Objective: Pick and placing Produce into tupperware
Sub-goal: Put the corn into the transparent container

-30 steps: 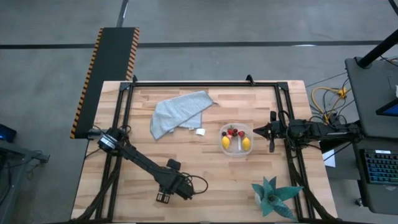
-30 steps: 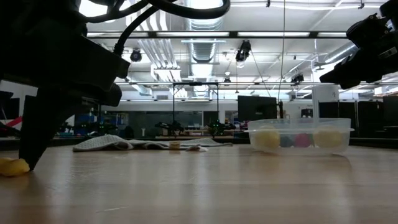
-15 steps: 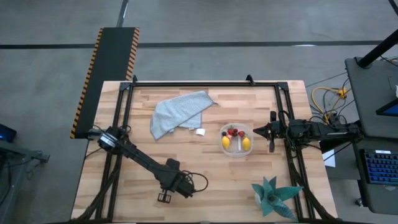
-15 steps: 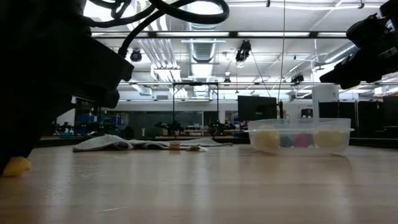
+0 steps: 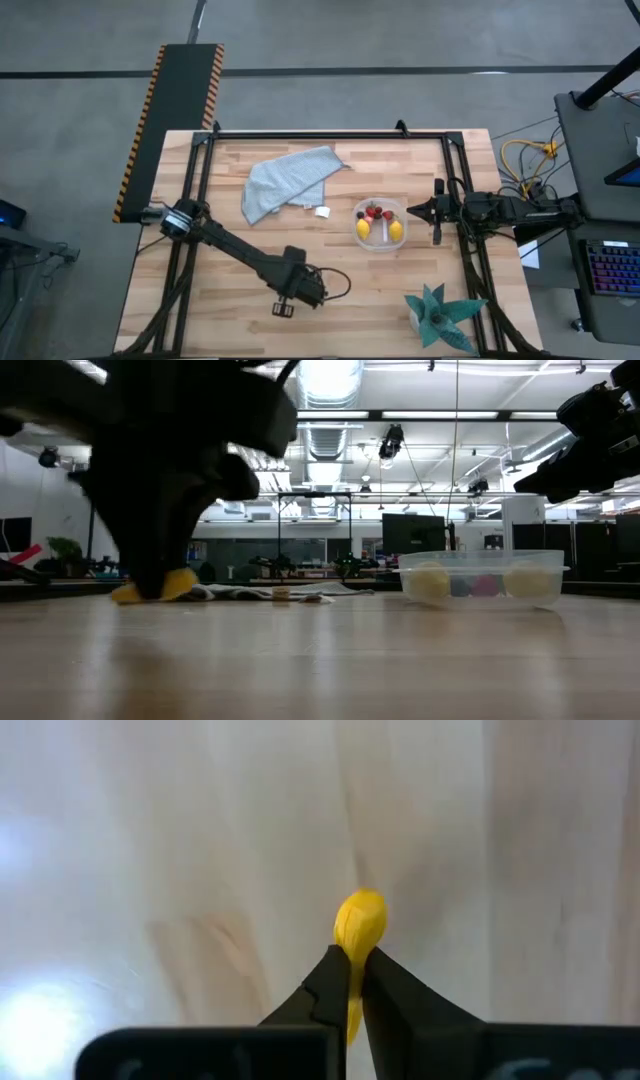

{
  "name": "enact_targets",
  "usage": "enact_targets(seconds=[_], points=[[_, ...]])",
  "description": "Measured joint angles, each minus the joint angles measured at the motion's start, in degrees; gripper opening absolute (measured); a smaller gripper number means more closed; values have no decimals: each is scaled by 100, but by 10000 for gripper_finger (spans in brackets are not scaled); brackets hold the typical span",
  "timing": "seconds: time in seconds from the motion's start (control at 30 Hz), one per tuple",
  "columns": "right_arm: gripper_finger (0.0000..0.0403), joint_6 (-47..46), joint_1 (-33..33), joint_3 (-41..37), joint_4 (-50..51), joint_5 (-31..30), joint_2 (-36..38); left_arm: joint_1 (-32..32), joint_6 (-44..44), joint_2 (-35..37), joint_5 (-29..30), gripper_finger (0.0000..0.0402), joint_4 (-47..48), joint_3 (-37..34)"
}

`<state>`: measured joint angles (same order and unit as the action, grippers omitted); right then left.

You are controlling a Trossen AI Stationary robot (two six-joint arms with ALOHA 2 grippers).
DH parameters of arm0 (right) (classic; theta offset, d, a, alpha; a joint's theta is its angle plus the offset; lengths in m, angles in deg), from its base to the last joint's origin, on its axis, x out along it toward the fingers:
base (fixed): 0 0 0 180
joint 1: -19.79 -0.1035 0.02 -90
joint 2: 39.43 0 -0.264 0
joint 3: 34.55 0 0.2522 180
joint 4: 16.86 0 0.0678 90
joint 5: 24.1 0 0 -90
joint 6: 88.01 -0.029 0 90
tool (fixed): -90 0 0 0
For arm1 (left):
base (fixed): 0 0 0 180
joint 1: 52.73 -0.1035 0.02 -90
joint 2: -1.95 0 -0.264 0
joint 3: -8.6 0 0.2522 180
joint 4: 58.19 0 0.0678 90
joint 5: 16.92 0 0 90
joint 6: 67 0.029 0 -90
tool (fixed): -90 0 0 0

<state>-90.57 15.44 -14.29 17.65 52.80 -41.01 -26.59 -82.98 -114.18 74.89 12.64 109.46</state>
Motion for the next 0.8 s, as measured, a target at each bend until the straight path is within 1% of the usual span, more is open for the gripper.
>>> enact_targets(seconds=[0.03, 0.3, 0.37, 0.5, 0.57, 0.8], points=[[9, -1, -1, 0, -2, 0, 0, -26, 23, 40, 92, 0, -10, 34], [9, -1, -1, 0, -4, 0, 4, -301, 450, 71, 235, 0, -34, 352], [9, 1, -1, 0, -3, 1, 4, -355, 617, 71, 356, 0, -59, 406], [9, 1, 1, 0, -2, 0, 4, -558, 1200, 79, 673, 0, -534, 581], [9, 1, -1, 0, -2, 0, 4, -705, 1532, 82, 784, 0, -919, 644], [9, 1, -1, 0, -2, 0, 4, -1277, 2674, 84, 806, 0, -2150, 676]])
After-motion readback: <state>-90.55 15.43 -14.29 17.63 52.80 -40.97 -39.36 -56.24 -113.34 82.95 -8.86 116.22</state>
